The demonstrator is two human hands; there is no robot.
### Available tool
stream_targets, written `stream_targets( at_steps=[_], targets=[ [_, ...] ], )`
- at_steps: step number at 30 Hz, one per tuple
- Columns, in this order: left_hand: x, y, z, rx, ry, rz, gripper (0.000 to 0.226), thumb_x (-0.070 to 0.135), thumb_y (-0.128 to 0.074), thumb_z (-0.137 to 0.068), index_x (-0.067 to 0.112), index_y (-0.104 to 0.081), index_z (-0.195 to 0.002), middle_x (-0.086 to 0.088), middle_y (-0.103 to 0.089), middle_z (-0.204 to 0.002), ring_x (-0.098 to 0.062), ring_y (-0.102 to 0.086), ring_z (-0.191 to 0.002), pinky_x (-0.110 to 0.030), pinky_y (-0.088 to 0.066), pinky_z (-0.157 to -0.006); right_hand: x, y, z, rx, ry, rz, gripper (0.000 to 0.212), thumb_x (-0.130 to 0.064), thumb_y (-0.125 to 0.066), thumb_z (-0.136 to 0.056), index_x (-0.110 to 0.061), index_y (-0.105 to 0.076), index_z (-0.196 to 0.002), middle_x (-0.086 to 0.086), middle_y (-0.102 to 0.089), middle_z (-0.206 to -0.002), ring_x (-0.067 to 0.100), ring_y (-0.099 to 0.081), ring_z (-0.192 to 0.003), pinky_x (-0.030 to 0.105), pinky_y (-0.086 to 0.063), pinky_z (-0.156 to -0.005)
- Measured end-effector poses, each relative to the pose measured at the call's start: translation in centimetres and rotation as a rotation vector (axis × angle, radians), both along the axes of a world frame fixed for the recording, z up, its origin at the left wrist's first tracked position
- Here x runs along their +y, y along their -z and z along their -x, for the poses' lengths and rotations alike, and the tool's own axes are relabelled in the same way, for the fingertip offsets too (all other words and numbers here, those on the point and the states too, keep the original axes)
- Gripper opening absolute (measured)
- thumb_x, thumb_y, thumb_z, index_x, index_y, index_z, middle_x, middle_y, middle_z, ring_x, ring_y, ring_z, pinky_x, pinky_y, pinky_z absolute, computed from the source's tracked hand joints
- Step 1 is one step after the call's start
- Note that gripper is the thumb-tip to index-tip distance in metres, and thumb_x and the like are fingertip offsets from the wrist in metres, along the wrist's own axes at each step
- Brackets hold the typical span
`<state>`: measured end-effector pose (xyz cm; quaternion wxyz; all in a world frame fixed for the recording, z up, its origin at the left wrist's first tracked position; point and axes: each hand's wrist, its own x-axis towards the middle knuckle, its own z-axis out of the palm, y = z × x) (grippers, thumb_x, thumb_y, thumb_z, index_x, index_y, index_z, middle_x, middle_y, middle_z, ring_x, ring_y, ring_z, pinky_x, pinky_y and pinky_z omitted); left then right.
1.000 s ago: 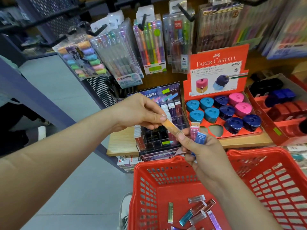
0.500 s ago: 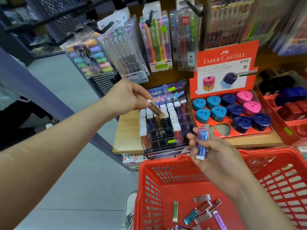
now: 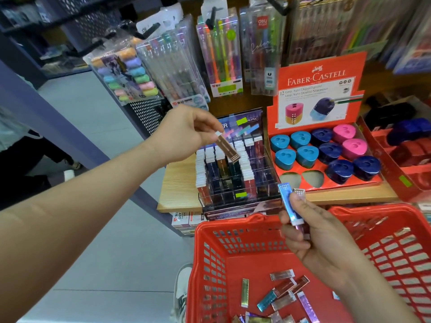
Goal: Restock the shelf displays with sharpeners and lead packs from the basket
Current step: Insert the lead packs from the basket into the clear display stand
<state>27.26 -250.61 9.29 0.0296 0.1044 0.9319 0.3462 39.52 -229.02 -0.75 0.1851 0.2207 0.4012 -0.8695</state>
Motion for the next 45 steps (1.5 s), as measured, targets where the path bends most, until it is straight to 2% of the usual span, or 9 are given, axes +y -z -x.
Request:
stream_targets(
  at_steps=[6,11,17,22,27,35,39,42,45],
  targets=[
    [4.7,1.2,0.3,0.054,0.074,0.071,0.014,0.012,-0.071,-0.084,0.021,-0.074,-0.094,0.006,-0.071,-0.085,-0.002,-0.066,-0.081,-0.020,-0.054,-0.080,1.7,0.4,-0.4,-0.035,0.059,-0.011,0.032,-0.016,-0.063,-0.079,0.000,-0.061,-0.107,0.012,-0.055,-0.077,0.013,-0.048,-0.048,0.018,-0.035,-0.034],
    [7.4,2.6,0.1,0.067,0.165,0.274,0.016,0.013,-0.067,-0.087,0.018,-0.074,-0.101,0.003,-0.072,-0.095,-0.001,-0.061,-0.081,-0.016,-0.048,-0.082,3.2,0.3,-0.4,-0.019,0.075,-0.008,0.020,-0.013,-0.061,-0.081,-0.001,-0.064,-0.097,0.011,-0.060,-0.073,0.013,-0.051,-0.049,0.018,-0.039,-0.037],
    [8.4,2.8,0.6,0.076,0.166,0.303,0.017,0.012,-0.067,-0.087,0.017,-0.074,-0.101,0.003,-0.073,-0.096,-0.002,-0.062,-0.081,-0.013,-0.046,-0.079,4.1,0.3,-0.6,-0.019,0.081,-0.015,0.020,-0.014,-0.062,-0.077,0.000,-0.064,-0.092,0.010,-0.060,-0.068,0.013,-0.051,-0.051,0.017,-0.040,-0.038],
    [9.0,2.6,0.8,0.101,0.220,0.384,0.017,0.010,-0.066,-0.087,0.015,-0.074,-0.101,0.001,-0.073,-0.097,-0.008,-0.066,-0.089,-0.027,-0.054,-0.086,4.4,0.6,-0.5,-0.032,0.084,0.002,0.021,-0.014,-0.064,-0.077,0.000,-0.065,-0.093,0.010,-0.060,-0.069,0.012,-0.051,-0.052,0.017,-0.041,-0.039],
    [8.9,2.8,0.7,0.089,0.271,0.459,0.018,0.012,-0.064,-0.088,0.014,-0.073,-0.104,0.001,-0.073,-0.099,-0.011,-0.066,-0.091,-0.029,-0.054,-0.085,4.5,0.5,-0.5,-0.043,0.080,-0.007,0.018,-0.014,-0.066,-0.075,-0.002,-0.068,-0.088,0.010,-0.061,-0.068,0.013,-0.052,-0.052,0.018,-0.043,-0.040],
    [9.3,5.3,0.1,0.102,0.292,0.537,0.021,0.016,-0.063,-0.089,0.017,-0.068,-0.109,0.000,-0.072,-0.099,-0.016,-0.066,-0.092,-0.033,-0.054,-0.083,4.7,0.8,-0.8,-0.028,0.054,-0.021,0.026,-0.017,-0.067,-0.075,-0.002,-0.069,-0.096,0.009,-0.062,-0.069,0.012,-0.053,-0.054,0.018,-0.046,-0.042],
    [9.3,4.4,0.3,0.055,0.277,0.528,0.032,0.022,-0.065,-0.089,0.021,-0.063,-0.120,0.005,-0.069,-0.108,-0.011,-0.063,-0.096,-0.022,-0.047,-0.079,4.7,0.7,-0.9,-0.035,0.069,0.007,0.024,-0.014,-0.066,-0.073,-0.001,-0.068,-0.094,0.013,-0.068,-0.075,0.015,-0.062,-0.057,0.020,-0.048,-0.043],
    [8.8,1.2,-0.3,0.024,0.191,0.385,0.023,0.011,-0.061,-0.087,0.021,-0.068,-0.107,0.008,-0.070,-0.098,-0.006,-0.064,-0.091,-0.022,-0.050,-0.083,5.4,0.8,-1.2,-0.046,0.079,0.035,0.024,-0.003,-0.059,-0.078,0.001,-0.066,-0.100,0.020,-0.074,-0.090,0.023,-0.072,-0.069,0.024,-0.054,-0.046],
    [7.9,-1.8,-2.0,-0.167,0.234,0.323,0.025,0.001,-0.058,-0.083,0.020,-0.073,-0.084,0.008,-0.073,-0.076,0.000,-0.066,-0.073,-0.017,-0.053,-0.069,6.5,1.3,-1.6,-0.044,0.033,-0.009,0.023,0.006,-0.049,-0.086,0.003,-0.062,-0.105,0.022,-0.073,-0.094,0.024,-0.070,-0.068,0.025,-0.054,-0.046]
  ],
)
